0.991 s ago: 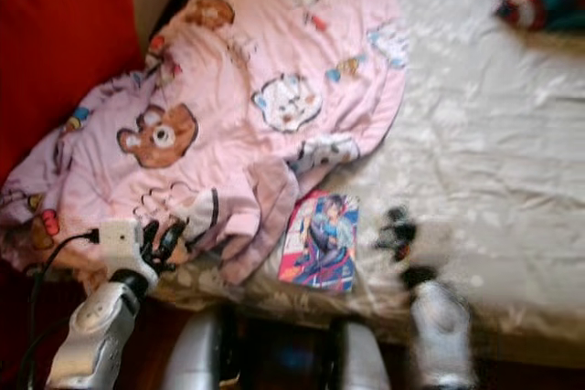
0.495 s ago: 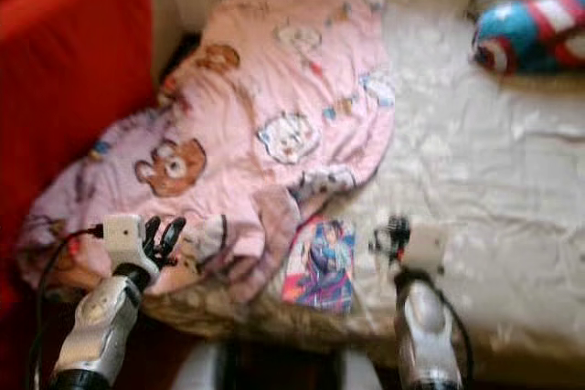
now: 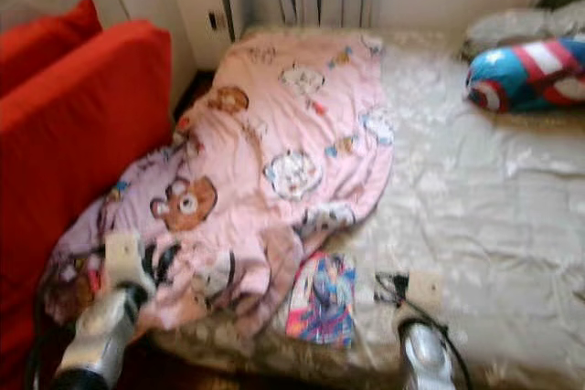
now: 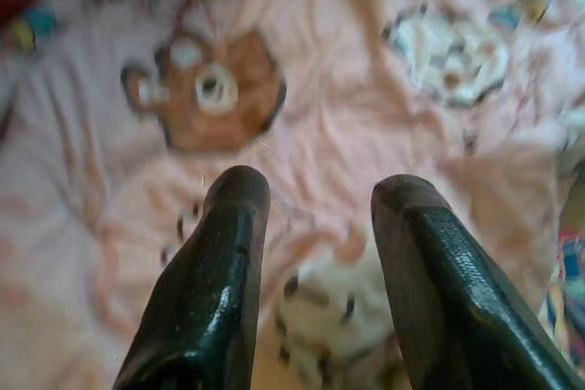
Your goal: Clean up the room
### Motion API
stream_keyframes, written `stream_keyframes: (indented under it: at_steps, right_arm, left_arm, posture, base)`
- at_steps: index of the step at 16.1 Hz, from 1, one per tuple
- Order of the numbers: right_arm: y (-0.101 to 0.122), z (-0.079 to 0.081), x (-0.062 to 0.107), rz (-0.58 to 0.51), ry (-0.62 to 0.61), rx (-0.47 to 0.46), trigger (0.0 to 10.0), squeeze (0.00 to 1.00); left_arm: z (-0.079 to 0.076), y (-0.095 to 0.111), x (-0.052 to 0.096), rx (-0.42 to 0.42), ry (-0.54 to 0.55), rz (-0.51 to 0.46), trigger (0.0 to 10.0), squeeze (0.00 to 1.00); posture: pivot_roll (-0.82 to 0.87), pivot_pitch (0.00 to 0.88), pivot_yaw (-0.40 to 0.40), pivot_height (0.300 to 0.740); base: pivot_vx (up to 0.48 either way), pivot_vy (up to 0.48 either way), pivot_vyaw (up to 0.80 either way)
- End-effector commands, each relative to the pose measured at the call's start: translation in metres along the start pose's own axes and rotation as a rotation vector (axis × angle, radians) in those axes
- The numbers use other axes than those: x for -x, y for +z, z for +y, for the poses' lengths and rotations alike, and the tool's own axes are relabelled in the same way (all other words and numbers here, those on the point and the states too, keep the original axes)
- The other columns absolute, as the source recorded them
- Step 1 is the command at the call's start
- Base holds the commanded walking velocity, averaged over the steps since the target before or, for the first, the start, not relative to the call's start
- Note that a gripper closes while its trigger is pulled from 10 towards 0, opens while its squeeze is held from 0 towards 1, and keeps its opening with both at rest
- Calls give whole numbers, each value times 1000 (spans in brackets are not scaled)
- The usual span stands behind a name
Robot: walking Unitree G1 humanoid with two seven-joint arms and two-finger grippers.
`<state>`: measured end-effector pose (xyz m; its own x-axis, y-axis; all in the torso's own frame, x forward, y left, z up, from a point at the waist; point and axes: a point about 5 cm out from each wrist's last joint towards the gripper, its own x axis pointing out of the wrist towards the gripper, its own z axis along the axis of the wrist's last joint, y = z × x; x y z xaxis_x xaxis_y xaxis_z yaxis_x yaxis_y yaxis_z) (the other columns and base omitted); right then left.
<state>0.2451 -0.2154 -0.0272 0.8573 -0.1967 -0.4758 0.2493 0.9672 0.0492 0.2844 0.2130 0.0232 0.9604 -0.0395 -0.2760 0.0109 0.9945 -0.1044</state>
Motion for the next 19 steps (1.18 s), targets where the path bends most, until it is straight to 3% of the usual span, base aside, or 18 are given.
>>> stream_keyframes:
  at_steps: [1, 5, 10, 13, 16, 19]
  right_arm:
    - [-18, -5, 5, 79, -22, -3, 10000, 0]
    - [-41, -7, 13, 190, -26, 21, 10000, 0]
    - [-72, -15, 30, 336, -59, 44, 10000, 0]
    - [-78, -13, 33, 351, -52, 34, 10000, 0]
    - [-82, -11, 36, 364, -42, 80, 10000, 0]
    - [-83, -7, 36, 366, -19, 102, 10000, 0]
  left_arm:
    - [10, -18, 7, -22, 24, 84, 10000, 0]
    - [18, -51, 19, -33, 54, 262, 10000, 0]
    - [8, -86, 35, -70, 53, 445, 10000, 0]
    - [7, -96, 41, -70, 67, 488, 10000, 0]
    - [8, -101, 45, -56, 105, 508, 10000, 0]
    - [10, -103, 48, -41, 135, 518, 10000, 0]
  posture:
    - [18, 76, 43, 740]
    - [13, 84, 48, 740]
    - [8, 89, 49, 740]
    - [3, 89, 52, 740]
    - [9, 92, 53, 740]
    - [5, 91, 52, 740]
  base:
    - [0, 0, 0]
    - [0, 0, 0]
    - [0, 0, 0]
    - [0, 0, 0]
    - [0, 0, 0]
    - [0, 0, 800]
